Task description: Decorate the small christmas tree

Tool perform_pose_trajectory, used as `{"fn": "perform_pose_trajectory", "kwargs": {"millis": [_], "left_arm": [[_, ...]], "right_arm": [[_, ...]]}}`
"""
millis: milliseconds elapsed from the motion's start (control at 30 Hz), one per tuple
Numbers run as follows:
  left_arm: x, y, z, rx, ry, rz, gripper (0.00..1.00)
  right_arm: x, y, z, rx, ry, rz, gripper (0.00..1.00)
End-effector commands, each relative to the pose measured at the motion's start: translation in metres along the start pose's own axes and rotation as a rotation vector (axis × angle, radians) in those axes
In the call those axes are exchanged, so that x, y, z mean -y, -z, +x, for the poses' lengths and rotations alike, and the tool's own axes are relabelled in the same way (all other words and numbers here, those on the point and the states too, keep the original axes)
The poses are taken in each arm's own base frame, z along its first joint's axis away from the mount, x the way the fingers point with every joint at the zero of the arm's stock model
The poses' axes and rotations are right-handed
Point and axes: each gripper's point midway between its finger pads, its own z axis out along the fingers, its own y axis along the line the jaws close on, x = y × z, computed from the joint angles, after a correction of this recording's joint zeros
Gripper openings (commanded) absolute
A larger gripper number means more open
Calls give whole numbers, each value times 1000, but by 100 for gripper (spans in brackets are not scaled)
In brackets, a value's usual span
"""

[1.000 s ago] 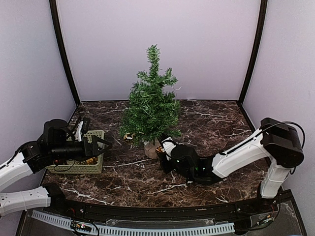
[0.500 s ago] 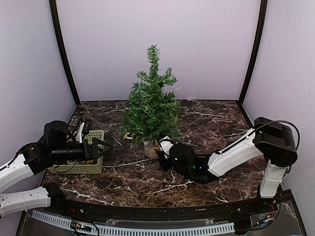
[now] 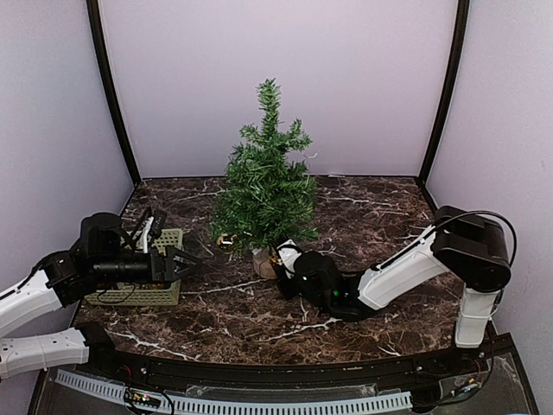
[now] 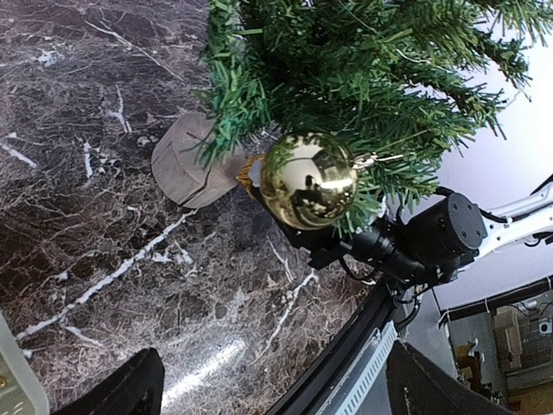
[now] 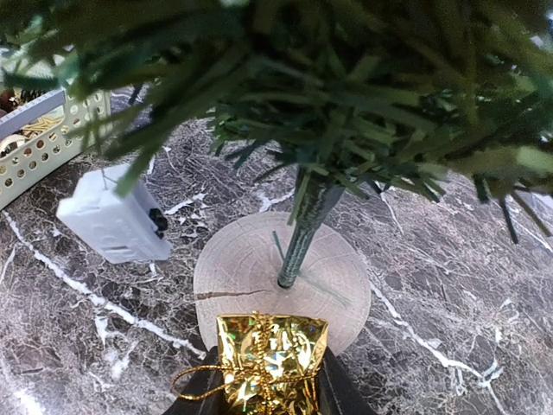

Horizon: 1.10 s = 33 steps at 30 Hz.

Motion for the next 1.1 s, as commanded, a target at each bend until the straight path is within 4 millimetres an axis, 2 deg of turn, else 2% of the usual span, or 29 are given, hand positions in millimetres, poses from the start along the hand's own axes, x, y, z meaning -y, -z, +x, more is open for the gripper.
{"fn": "perform_pose_trajectory", "kwargs": {"millis": [0, 400, 900, 1067], "left_arm": [[10, -3, -1, -2, -52, 69, 91], [16, -17, -9, -20, -78, 94, 90], [9, -13, -2, -13, -52, 77, 89], [8, -12, -2, -11, -52, 72, 89]], "right_arm": [[0, -8, -17, 54, -20, 4, 30], [2, -15, -20, 58, -13, 11, 32], [4, -28, -9, 33, -4, 24, 34], [4, -29, -9, 32, -4, 26, 44]]}}
